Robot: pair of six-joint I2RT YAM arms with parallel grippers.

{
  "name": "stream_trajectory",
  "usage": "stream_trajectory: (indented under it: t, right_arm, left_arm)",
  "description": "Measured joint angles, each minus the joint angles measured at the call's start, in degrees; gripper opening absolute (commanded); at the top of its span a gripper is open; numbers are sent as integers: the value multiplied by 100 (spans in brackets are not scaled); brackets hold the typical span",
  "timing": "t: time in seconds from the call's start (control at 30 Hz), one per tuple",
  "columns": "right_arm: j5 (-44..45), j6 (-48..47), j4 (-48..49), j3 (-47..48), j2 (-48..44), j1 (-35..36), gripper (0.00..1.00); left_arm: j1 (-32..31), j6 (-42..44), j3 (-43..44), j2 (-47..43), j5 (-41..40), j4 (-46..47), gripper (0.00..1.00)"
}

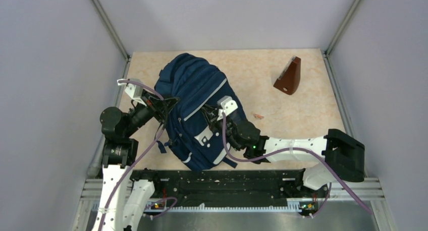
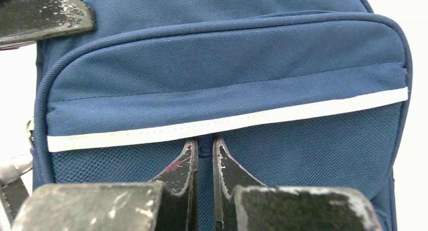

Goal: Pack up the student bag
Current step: Zip the student bag at the center of the board.

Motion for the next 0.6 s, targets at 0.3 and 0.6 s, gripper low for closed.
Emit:
stream_trajectory:
  t: [0.3,0.6]
  right_arm:
    - [269,-136,-140,13,-13,-39,0]
    - [162,37,-553,28,-164,-623,0]
  left_arm:
    - [0,68,-4,-11,-7,-26,0]
    - [0,94,-7,-83,-66,-160,0]
